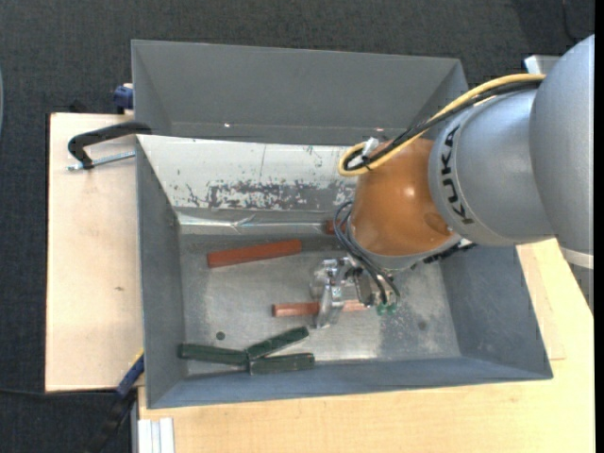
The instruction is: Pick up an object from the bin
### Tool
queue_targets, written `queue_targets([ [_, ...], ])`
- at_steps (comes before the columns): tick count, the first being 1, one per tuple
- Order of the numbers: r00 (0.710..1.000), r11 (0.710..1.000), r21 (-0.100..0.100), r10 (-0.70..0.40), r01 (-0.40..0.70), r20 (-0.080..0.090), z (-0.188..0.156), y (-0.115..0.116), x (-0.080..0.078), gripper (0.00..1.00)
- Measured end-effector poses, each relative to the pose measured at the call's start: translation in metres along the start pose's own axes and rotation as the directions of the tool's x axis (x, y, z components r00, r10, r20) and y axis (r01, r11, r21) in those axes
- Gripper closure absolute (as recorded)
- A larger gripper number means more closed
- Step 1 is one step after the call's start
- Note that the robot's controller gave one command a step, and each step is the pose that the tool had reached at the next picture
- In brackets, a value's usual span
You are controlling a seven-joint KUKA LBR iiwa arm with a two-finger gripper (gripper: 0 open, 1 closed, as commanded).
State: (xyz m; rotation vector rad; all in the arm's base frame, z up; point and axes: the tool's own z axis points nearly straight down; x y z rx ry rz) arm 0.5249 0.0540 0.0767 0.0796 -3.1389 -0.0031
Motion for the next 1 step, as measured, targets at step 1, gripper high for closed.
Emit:
queue_targets([
  [1, 0.992, 0.992, -0.001, 0.124, -0.124, 0.012, -0.2034, -0.0059, -0.0073, 1.00],
])
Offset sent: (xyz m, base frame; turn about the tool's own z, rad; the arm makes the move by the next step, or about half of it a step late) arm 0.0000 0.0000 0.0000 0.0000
